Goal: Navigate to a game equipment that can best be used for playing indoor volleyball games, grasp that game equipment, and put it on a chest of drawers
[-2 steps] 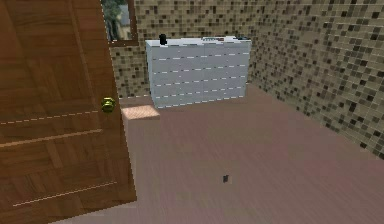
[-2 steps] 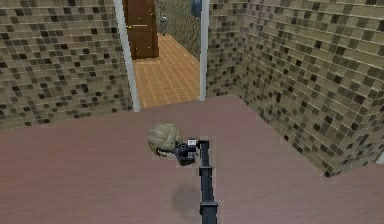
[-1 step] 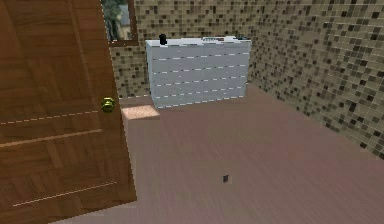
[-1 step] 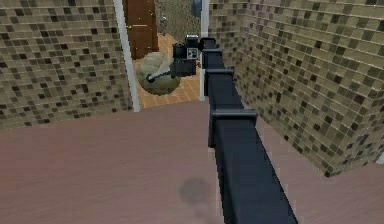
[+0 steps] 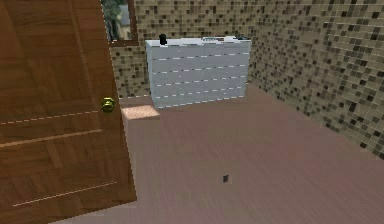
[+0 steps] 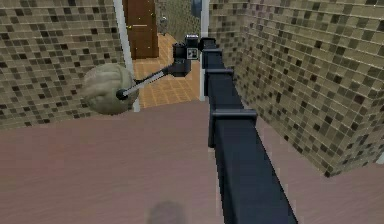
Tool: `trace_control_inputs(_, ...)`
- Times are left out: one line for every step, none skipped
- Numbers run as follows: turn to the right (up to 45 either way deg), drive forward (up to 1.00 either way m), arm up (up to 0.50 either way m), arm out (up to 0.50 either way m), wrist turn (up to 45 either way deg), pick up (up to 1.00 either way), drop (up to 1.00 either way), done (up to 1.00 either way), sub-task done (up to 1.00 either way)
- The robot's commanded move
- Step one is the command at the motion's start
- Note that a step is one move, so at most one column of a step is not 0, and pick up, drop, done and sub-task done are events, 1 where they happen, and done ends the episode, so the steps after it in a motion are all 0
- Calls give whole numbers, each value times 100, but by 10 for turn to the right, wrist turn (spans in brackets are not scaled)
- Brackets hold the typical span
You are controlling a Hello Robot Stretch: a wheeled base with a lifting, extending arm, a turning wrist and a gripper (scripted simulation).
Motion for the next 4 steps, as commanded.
trace_control_inputs(0, 0, 0, 0, -450, 0, 0, 0, 0)
trace_control_inputs(0, 0, 0, 0, -120, 0, 0, 0, 0)
trace_control_inputs(0, 0, 0, -48, 0, 0, 0, 0, 0)
trace_control_inputs(270, 0, 0, 0, 0, 0, 0, 0, 0)
